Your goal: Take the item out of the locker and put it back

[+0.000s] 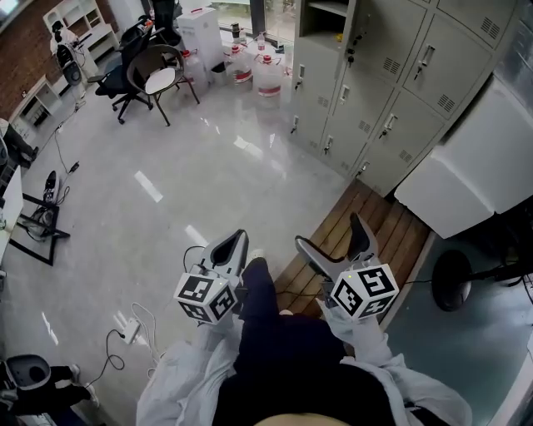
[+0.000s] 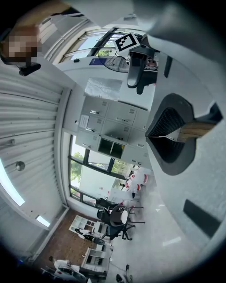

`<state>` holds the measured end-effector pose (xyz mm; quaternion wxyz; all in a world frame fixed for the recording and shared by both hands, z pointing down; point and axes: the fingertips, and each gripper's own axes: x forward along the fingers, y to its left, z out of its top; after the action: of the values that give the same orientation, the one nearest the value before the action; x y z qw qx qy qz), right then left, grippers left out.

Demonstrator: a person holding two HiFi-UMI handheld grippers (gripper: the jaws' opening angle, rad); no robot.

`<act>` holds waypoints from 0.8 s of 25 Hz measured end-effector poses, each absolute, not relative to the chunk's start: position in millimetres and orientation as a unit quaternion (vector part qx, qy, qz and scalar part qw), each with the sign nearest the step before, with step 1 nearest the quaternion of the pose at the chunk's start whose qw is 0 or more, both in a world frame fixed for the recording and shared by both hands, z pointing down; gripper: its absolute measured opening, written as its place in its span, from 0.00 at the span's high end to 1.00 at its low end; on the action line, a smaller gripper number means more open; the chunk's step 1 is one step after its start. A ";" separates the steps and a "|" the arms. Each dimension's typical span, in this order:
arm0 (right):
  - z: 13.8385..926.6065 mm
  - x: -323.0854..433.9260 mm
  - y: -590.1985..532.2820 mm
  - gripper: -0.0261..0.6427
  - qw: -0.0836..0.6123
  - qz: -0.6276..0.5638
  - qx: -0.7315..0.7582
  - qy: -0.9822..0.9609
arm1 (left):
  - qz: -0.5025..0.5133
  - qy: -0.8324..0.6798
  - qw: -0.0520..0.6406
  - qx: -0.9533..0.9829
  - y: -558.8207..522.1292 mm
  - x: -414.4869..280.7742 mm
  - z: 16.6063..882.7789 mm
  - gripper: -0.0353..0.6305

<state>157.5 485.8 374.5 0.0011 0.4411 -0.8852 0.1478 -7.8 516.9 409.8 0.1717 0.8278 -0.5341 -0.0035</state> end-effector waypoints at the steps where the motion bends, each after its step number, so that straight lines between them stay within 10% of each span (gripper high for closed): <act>1: 379.1 158.5 480.9 0.10 0.003 0.149 0.442 -0.885 | -0.003 -0.535 0.172 0.827 510.6 -9.0 414.3 0.93; 20: 412.2 118.3 226.1 0.10 0.001 0.154 0.472 -0.868 | -0.003 -0.502 0.156 0.851 249.4 -54.2 446.1 0.93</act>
<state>118.3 226.1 412.2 0.0005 0.4723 -0.8678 0.1544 -54.2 249.4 446.1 0.1556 0.8509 -0.5017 -0.0028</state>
